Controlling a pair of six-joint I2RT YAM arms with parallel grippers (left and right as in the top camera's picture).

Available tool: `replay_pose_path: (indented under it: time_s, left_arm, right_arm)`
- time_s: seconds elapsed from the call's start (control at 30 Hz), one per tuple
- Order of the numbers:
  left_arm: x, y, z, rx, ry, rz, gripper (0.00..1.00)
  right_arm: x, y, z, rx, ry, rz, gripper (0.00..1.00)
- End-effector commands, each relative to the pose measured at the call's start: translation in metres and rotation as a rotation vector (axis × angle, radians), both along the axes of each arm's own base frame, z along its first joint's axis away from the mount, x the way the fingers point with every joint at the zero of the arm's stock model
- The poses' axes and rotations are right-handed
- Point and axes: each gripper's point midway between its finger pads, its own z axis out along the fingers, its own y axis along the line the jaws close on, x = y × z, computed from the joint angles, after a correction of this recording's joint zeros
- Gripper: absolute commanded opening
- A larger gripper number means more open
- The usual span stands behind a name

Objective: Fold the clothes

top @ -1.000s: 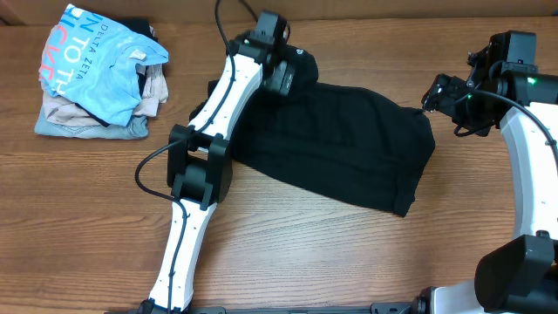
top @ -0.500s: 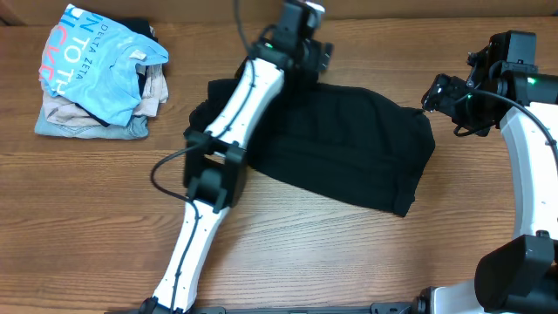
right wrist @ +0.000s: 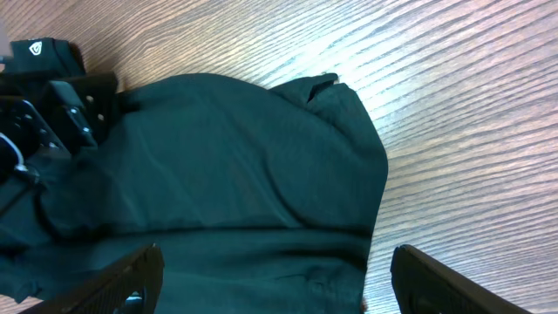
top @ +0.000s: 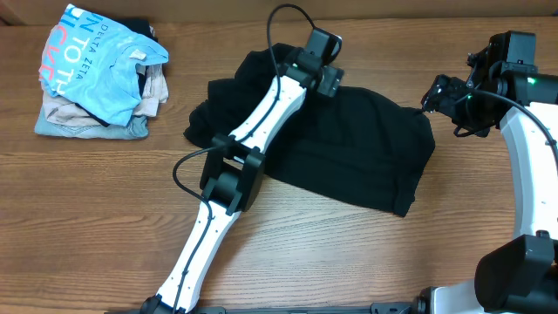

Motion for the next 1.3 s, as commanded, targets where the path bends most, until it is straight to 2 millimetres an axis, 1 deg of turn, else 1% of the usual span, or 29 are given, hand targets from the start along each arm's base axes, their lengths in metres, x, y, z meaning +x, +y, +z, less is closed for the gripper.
replay_pose_path:
  time_s: [0.0, 0.1, 0.3, 0.37, 0.43, 0.5, 0.57, 0.63, 0.77, 0.9, 1.03, 1.13, 1.2, 1.27]
  left_arm:
    - [0.010, 0.018, -0.004, 0.034, -0.024, 0.080, 0.85]
    - [0.009, 0.019, -0.004, 0.040, -0.022, 0.087, 0.82]
    - [0.004, 0.027, -0.010, 0.076, 0.006, 0.098, 0.67]
    - [0.006, 0.031, -0.008, 0.092, -0.009, 0.116, 0.55]
    - [0.009, 0.033, -0.002, 0.101, -0.031, 0.132, 0.40]
    - [0.015, 0.037, 0.008, 0.108, -0.065, 0.154, 0.22]
    - [0.020, 0.042, 0.023, 0.119, -0.104, 0.183, 0.12]
    - [0.024, 0.047, 0.040, 0.128, -0.143, 0.211, 0.05]
    - [0.030, 0.055, 0.080, 0.131, -0.215, 0.258, 0.04]
    - [0.027, 0.062, 0.104, 0.128, -0.217, 0.264, 0.04]
    - [0.015, 0.075, 0.129, 0.143, -0.190, 0.269, 0.04]
    - [0.001, 0.084, 0.146, 0.143, -0.149, 0.253, 0.04]
    - [-0.009, 0.089, 0.152, 0.143, -0.112, 0.238, 0.04]
    - [-0.018, 0.093, 0.152, 0.154, -0.075, 0.229, 0.08]
  right_arm:
    - [0.004, 0.001, 0.005, 0.001, -0.017, 0.005, 0.87]
    - [0.004, 0.001, 0.005, 0.001, -0.017, 0.005, 0.87]
    - [0.004, 0.001, 0.005, 0.001, -0.017, 0.005, 0.87]
    - [0.004, 0.001, 0.005, 0.001, -0.017, 0.005, 0.87]
    - [0.004, 0.001, 0.005, 0.001, -0.018, 0.005, 0.87]
    - [0.004, 0.001, 0.005, 0.001, -0.018, 0.005, 0.87]
    - [0.004, 0.001, 0.005, 0.000, -0.020, 0.005, 0.87]
    - [0.005, 0.001, 0.005, 0.000, -0.025, 0.005, 0.87]
    - [0.007, 0.000, 0.006, -0.001, -0.034, 0.005, 0.87]
    - [0.008, 0.000, 0.006, -0.002, -0.035, 0.005, 0.86]
    - [0.009, 0.000, 0.002, 0.001, -0.025, 0.005, 0.83]
    - [0.010, 0.000, -0.007, 0.005, -0.001, 0.006, 0.82]
    - [0.013, 0.002, -0.015, 0.008, 0.017, 0.011, 0.82]
    - [0.019, 0.004, -0.023, 0.008, 0.022, 0.018, 0.82]
